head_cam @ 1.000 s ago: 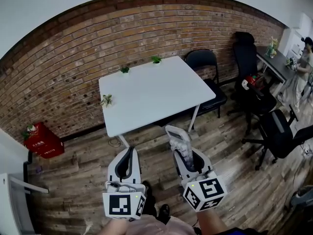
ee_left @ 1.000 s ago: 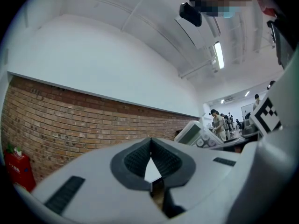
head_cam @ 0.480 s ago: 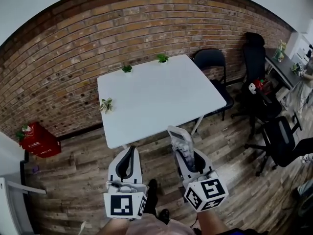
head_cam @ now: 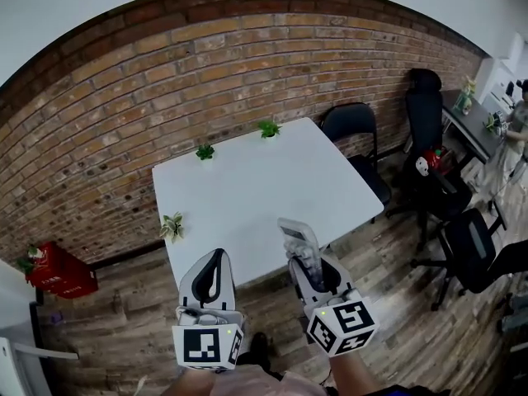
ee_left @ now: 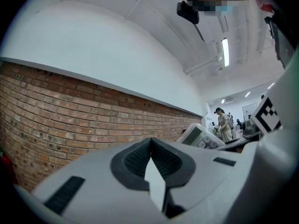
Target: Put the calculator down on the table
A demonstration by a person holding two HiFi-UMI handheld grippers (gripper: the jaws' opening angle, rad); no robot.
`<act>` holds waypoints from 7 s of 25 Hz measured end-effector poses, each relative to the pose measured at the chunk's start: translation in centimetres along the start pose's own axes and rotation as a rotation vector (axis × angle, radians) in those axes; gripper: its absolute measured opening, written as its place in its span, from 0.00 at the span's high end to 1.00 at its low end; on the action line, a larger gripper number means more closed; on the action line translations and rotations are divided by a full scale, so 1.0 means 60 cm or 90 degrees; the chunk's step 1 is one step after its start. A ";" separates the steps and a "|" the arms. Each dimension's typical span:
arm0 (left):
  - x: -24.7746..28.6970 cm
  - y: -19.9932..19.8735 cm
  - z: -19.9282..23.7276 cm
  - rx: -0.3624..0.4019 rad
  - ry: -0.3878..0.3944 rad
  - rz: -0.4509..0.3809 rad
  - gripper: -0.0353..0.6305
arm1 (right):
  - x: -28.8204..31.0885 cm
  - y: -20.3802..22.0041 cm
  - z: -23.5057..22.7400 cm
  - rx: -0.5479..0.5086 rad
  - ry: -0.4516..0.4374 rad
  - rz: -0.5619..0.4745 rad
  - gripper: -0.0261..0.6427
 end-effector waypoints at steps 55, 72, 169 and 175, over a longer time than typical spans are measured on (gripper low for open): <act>0.446 0.109 0.116 0.003 -0.250 0.138 0.93 | 0.578 -0.167 -0.194 -0.047 -0.232 0.189 0.76; 0.443 0.209 0.137 -0.052 -0.245 0.211 0.93 | 0.634 -0.011 -0.223 -0.064 -0.180 0.334 0.76; 0.480 0.154 0.100 -0.018 -0.188 0.174 0.93 | 0.612 -0.042 -0.272 -0.076 -0.188 0.322 0.51; 0.484 0.054 0.112 0.005 -0.214 0.096 0.93 | 0.584 -0.190 -0.199 -0.110 -0.251 0.171 0.58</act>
Point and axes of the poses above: the fingertips, and each gripper's own axes: x forward along the fingers, z to its left, y out of its underside, the point moved 7 cm from there along -x, backward along the fingers, and after that the axes turned 14 degrees about x, right-handed, at the moved point
